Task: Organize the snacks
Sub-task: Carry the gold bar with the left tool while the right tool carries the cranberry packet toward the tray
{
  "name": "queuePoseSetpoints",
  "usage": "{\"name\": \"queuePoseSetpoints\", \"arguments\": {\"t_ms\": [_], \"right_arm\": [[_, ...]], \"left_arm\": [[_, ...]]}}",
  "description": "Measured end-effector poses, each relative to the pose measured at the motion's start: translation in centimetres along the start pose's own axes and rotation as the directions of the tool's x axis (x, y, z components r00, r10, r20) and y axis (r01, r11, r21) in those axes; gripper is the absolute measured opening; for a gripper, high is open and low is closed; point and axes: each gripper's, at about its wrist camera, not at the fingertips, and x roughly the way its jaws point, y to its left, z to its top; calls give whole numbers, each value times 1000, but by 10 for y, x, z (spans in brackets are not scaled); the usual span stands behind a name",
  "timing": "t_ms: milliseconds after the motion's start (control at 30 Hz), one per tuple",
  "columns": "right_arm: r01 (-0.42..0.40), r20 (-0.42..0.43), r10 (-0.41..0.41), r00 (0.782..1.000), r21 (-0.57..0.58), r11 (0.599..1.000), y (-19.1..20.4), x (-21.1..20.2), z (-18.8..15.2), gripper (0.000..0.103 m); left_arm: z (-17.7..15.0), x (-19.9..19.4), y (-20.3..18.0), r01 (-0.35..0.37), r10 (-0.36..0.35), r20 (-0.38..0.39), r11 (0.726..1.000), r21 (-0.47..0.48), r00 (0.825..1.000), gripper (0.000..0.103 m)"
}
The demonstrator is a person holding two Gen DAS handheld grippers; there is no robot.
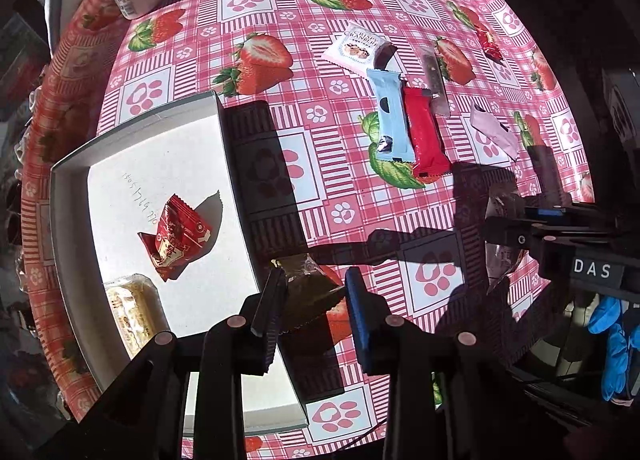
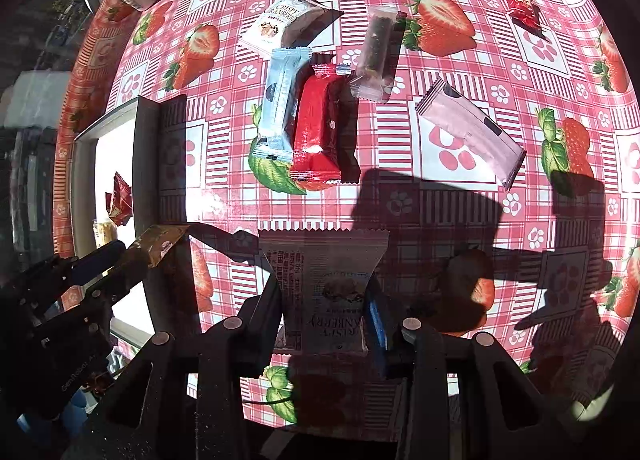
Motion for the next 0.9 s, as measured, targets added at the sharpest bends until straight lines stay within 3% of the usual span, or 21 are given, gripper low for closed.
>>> {"name": "queuePoseSetpoints", "arguments": {"t_ms": [67, 167, 233, 400, 500, 567, 600, 667, 700, 800, 900], "right_arm": [[-16, 4, 16, 1000, -16, 1000, 12, -3, 8, 40], [-36, -1, 36, 999, -49, 998, 35, -2, 23, 40], [-44, -2, 44, 999, -76, 996, 45, 13, 3, 40], [-54, -9, 53, 999, -137, 989, 75, 15, 14, 40], [-55, -10, 54, 998, -151, 987, 85, 15, 16, 40], [-45, -19, 43, 999, -147, 988, 83, 18, 15, 40], [-34, -21, 31, 999, -143, 989, 80, 20, 15, 40], [-11, -26, 8, 1000, -121, 993, 67, 20, 12, 40], [-2, -27, -1, 1000, -106, 994, 59, 20, 10, 40], [31, -29, -32, 999, -40, 999, 26, 14, 0, 40], [52, -30, -51, 998, 30, 998, -6, 7, -13, 40]], "left_arm": [[-3, -7, 13, 4, -4, 16, 999, -35, 1000, 27], [-2, -10, 31, 3, -1, 27, 997, -82, 1000, 27], [-3, -11, 43, -6, 9, 30, 995, -104, 1000, 27], [-10, -12, 68, -2, 4, 14, 989, -148, 1000, 27], [-12, -10, 57, -5, 5, 4, 997, -71, 1000, 27], [-8, -7, 35, -18, 17, 16, 999, 44, 1000, 29], [-5, -3, 20, -26, 23, 18, 992, 123, 1000, 41], [-3, 9, -12, -64, 60, 24, 952, 300, 998, 62], [-4, 16, -27, -95, 88, 37, 920, 381, 995, 65], [-8, 45, -58, -118, 134, 12, 827, 549, 991, 66], [-8, 75, -69, -127, 185, -37, 796, 592, 982, 66]]}}
